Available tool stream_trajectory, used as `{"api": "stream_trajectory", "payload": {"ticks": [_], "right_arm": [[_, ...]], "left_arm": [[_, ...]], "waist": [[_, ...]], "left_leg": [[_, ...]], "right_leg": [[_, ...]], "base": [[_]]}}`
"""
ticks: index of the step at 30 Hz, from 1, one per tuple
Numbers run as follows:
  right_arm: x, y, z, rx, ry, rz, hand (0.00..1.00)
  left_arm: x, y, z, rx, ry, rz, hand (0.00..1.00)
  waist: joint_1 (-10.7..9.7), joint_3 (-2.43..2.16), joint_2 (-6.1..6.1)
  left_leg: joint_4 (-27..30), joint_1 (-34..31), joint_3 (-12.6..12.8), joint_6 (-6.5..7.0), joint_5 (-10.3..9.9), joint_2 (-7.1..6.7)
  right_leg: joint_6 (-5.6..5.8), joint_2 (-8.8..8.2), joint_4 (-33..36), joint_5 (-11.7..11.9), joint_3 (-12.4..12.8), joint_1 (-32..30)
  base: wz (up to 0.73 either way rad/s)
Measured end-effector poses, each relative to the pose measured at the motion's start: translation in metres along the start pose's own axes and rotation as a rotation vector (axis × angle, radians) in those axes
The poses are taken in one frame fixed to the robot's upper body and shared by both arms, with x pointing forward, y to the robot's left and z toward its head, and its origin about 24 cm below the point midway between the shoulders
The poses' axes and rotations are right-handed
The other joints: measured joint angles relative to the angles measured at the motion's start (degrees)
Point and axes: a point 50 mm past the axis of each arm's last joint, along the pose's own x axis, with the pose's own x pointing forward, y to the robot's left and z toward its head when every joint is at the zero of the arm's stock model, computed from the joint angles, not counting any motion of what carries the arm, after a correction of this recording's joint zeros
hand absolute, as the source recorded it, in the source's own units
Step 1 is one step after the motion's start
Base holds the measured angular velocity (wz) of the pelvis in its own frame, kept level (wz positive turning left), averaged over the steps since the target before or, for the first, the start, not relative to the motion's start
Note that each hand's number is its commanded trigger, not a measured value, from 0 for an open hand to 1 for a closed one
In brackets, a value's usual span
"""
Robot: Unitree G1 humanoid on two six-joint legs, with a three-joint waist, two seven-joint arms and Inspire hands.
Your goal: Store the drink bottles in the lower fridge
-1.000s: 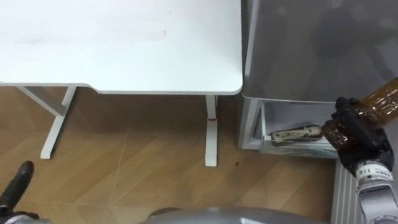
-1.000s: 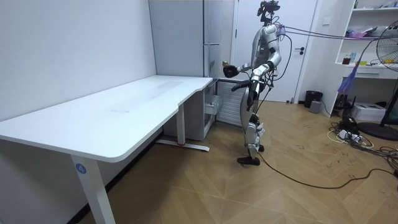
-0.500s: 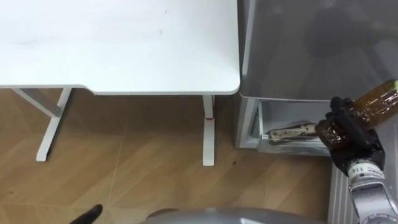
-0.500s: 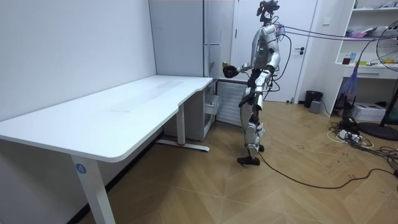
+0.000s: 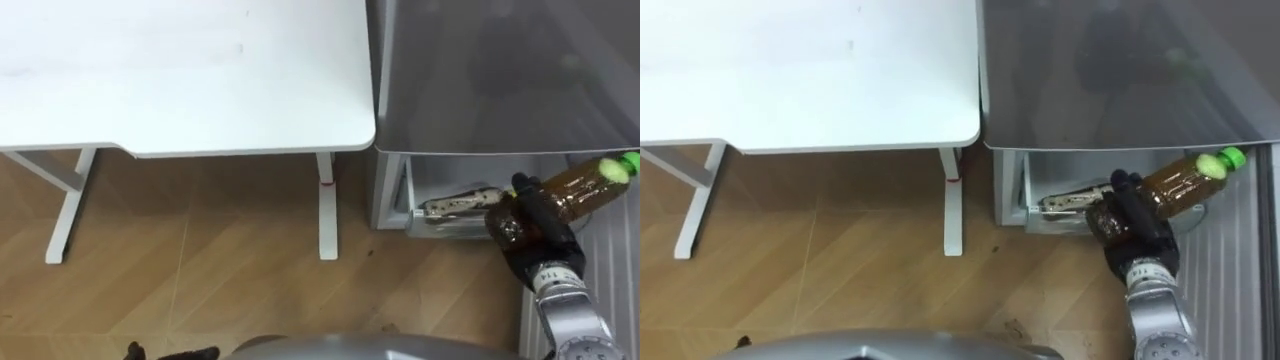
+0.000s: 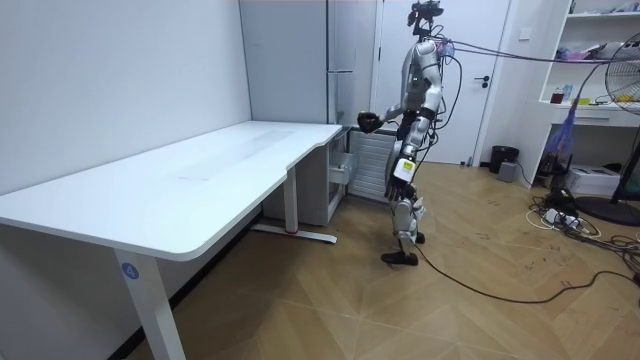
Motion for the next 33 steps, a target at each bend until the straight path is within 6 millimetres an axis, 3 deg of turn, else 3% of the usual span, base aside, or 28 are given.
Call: {"api": "stream_trajectory", "payload": {"ticks": [6, 12, 21, 26, 33], "right_arm": [[0.005, 0.000, -0.008, 0.011, 0.021, -0.026, 1.00], [0.007, -0.006, -0.012, 0.058, 0.037, -0.077, 1.00], [0.019, -0.004, -0.015, 0.156, 0.064, -0.115, 1.00], [0.042, -0.001, -0.014, 0.148, 0.081, -0.170, 1.00], [0.061, 0.013, -0.007, 0.189, 0.085, -0.181, 1.00]], "left_arm": [[0.000, -0.006, -0.004, 0.066, 0.021, -0.028, 0.00], [0.000, -0.008, -0.003, 0.224, 0.012, -0.058, 0.00], [0.001, -0.007, -0.004, 0.253, 0.027, -0.055, 0.00], [0.002, -0.012, 0.002, 0.332, 0.015, -0.067, 0.00], [0.005, -0.023, 0.012, 0.397, 0.019, -0.119, 0.00]], "waist": [[0.20, 0.09, 0.14], [0.16, -0.41, 1.07], [0.08, -0.31, 1.09], [-0.35, -0.23, 1.24], [-0.35, -0.09, 1.41]], "left_leg": [[0.13, -1.21, 0.04, 0.01, -0.01, 0.01], [0.40, -1.65, 0.11, 0.02, 0.00, 0.01], [1.20, -2.73, -0.03, 0.11, 0.06, -0.02], [3.52, -5.60, -1.06, 0.23, 0.13, -0.04], [4.58, -8.86, -1.39, 0.72, 0.66, -0.16]], "right_leg": [[0.01, 0.01, 0.14, 0.01, 0.01, -1.17], [0.00, -0.01, 0.19, 0.02, -0.06, -1.52], [-0.01, -0.06, 0.22, 0.03, -0.72, -1.89], [-0.02, -0.13, 1.20, 0.03, -1.89, -3.52], [-0.15, -0.51, 2.49, 0.10, -2.53, -6.54]], "base": [[0.01], [0.00], [0.04], [0.18], [0.07]]}}
